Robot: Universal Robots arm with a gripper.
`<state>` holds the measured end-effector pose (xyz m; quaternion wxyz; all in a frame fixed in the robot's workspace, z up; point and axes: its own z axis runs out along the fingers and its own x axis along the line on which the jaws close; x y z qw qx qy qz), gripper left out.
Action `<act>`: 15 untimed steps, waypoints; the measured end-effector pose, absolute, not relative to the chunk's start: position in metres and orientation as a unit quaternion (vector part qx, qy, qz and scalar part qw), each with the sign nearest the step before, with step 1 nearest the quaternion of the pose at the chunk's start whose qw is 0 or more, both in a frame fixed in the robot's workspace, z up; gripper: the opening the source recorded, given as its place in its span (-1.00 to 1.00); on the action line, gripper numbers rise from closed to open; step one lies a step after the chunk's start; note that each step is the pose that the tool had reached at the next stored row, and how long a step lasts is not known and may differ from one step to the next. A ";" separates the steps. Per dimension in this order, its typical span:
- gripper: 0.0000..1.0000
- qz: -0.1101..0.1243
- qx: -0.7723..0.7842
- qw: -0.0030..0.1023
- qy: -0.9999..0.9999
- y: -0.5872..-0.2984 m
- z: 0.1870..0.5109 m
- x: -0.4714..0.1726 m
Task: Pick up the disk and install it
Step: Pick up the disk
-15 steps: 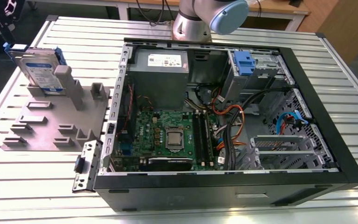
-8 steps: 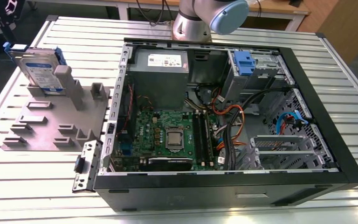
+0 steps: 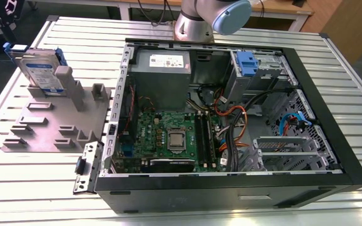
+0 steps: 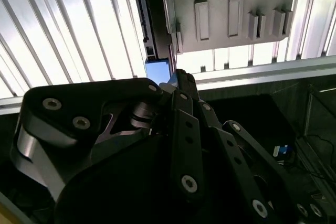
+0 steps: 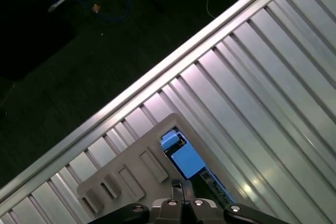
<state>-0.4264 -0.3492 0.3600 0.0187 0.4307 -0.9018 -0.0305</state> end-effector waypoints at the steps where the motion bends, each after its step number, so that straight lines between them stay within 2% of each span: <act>1: -0.79 -0.030 0.435 0.019 -0.900 -0.349 0.360 -0.426; 15: -0.79 -0.030 0.458 0.020 -0.888 -0.349 0.360 -0.426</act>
